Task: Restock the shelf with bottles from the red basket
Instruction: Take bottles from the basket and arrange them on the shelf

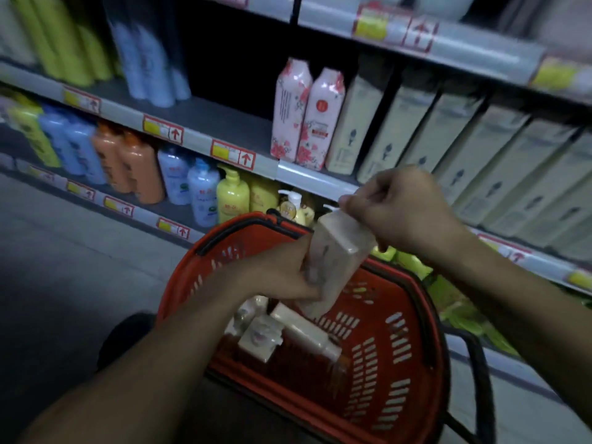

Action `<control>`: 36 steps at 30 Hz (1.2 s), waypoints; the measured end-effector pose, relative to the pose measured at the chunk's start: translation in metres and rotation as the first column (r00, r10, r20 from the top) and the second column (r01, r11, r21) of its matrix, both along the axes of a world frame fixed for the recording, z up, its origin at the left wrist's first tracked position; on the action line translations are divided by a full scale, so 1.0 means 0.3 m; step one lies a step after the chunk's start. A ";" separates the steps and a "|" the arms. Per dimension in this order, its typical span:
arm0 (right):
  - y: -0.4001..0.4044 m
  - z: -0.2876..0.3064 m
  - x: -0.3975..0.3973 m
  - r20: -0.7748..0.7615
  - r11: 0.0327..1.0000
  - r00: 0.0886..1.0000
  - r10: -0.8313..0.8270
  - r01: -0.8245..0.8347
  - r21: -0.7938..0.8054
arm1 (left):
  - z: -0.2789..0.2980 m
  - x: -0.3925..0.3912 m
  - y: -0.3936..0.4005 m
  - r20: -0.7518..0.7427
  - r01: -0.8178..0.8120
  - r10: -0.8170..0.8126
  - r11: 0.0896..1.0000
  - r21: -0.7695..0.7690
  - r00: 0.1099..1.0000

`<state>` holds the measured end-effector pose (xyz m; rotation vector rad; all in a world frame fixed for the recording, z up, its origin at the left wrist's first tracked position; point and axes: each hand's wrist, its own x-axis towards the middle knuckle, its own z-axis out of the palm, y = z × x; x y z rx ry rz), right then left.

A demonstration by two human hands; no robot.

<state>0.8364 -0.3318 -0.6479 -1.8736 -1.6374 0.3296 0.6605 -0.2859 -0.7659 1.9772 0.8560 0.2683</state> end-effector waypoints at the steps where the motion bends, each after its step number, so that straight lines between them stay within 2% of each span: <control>1: -0.008 0.049 0.004 -0.057 0.999 0.998 -0.032 0.033 0.020 | 0.007 0.018 0.000 0.088 -0.078 0.078 0.997 -0.005 0.993; 3: -0.028 0.137 0.012 -0.127 0.997 0.990 -0.061 0.067 0.045 | 0.012 0.057 -0.008 0.248 -0.189 0.192 0.981 -0.037 0.950; 6: -0.077 0.245 0.032 -0.101 0.992 0.992 -0.071 0.081 0.094 | 0.014 0.121 -0.060 0.413 -0.294 0.263 0.956 0.013 0.872; 8: -0.099 0.286 0.041 -0.084 0.983 0.989 -0.118 0.128 0.130 | 0.013 0.164 -0.101 0.508 -0.421 0.347 0.906 0.036 0.789; 10: -0.110 0.308 0.030 -0.001 0.970 0.982 -0.190 0.188 0.152 | 0.021 0.208 -0.139 0.607 -0.508 0.423 0.861 -0.038 0.672; 13: -0.107 0.351 -0.013 0.085 0.952 0.960 -0.265 0.247 0.180 | 0.045 0.275 -0.183 0.700 -0.499 0.473 0.846 -0.189 0.536; 16: -0.105 0.426 -0.028 0.002 0.931 0.959 -0.284 0.276 0.238 | 0.086 0.313 -0.198 0.753 -0.432 0.463 0.863 -0.262 0.468; 19: -0.151 0.540 -0.012 -0.279 0.941 0.944 -0.179 0.246 0.231 | 0.155 0.291 -0.174 0.755 -0.221 0.491 0.871 -0.439 0.435; 21: -0.210 0.585 0.003 -0.565 0.973 0.825 -0.025 0.150 0.176 | 0.193 0.258 -0.159 0.752 0.027 0.499 0.826 -0.563 0.431; 22: -0.244 0.586 0.020 -0.632 0.971 0.775 0.017 0.138 0.195 | 0.219 0.240 -0.157 0.756 0.146 0.494 0.788 -0.598 0.428; 23: -0.281 0.566 0.041 -0.635 0.957 0.772 0.030 0.161 0.241 | 0.244 0.224 -0.159 0.759 0.247 0.489 0.745 -0.620 0.431; 25: -0.360 0.487 0.073 -0.505 0.908 0.861 -0.056 0.254 0.332 | 0.305 0.201 -0.188 0.784 0.420 0.454 0.669 -0.614 0.423; 26: -0.397 0.444 0.078 -0.477 0.905 0.875 -0.084 0.267 0.331 | 0.343 0.199 -0.208 0.805 0.487 0.430 0.643 -0.591 0.409; 28: -0.457 0.377 0.085 -0.540 0.948 0.838 -0.075 0.229 0.223 | 0.425 0.218 -0.256 0.832 0.589 0.404 0.587 -0.555 0.380; 30: -0.507 0.358 0.106 -0.620 0.966 0.784 -0.001 0.160 0.201 | 0.512 0.259 -0.303 0.840 0.650 0.396 0.536 -0.539 0.370; 32: -0.570 0.391 0.133 -0.657 0.951 0.748 0.096 0.127 0.282 | 0.589 0.325 -0.354 0.836 0.653 0.375 0.523 -0.547 0.400; 34: -0.626 0.430 0.174 -0.684 0.916 0.717 0.138 0.171 0.364 | 0.657 0.415 -0.409 0.819 0.587 0.336 0.575 -0.570 0.466; 36: -0.668 0.442 0.241 -0.673 0.853 0.734 0.093 0.289 0.433 | 0.721 0.526 -0.467 0.799 0.469 0.316 0.676 -0.568 0.512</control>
